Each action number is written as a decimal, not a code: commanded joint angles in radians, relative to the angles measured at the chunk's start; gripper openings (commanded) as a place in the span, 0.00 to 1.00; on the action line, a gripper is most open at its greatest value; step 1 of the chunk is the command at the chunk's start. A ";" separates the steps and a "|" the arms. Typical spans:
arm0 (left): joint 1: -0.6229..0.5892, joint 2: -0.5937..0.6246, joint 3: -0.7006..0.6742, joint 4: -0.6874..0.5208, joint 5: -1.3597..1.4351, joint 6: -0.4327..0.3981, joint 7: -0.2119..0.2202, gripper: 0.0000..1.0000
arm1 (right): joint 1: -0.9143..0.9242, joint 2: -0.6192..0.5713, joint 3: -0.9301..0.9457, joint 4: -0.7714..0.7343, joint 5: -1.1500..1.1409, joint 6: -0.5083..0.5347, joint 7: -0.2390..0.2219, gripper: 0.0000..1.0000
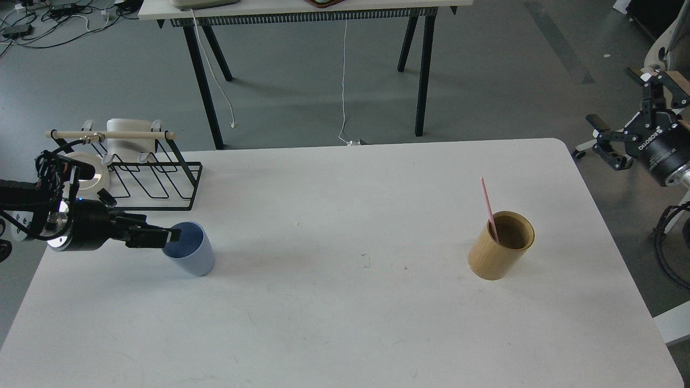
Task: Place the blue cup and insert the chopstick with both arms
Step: 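Reach the left gripper down to the light-blue cup and close on it, then lift the light-blue cup with the left gripper toward the table center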
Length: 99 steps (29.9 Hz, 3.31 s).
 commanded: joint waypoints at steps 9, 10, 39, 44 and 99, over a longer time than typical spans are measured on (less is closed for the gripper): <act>0.018 -0.083 0.003 0.125 -0.001 0.000 0.000 0.94 | -0.013 -0.005 0.001 0.000 0.000 0.000 0.000 0.97; 0.020 -0.084 0.003 0.128 -0.001 0.004 0.000 0.92 | -0.013 -0.005 0.001 0.000 0.000 0.000 0.000 0.97; 0.041 -0.104 0.017 0.149 -0.003 0.134 0.000 0.42 | -0.035 -0.014 0.003 0.000 0.000 0.000 0.000 0.97; 0.041 -0.104 0.018 0.149 -0.002 0.154 0.000 0.25 | -0.041 -0.015 0.003 0.000 0.000 0.000 0.000 0.97; -0.250 -0.590 0.143 0.036 0.346 0.193 0.000 0.04 | -0.099 -0.029 0.113 -0.351 0.078 0.000 0.000 0.96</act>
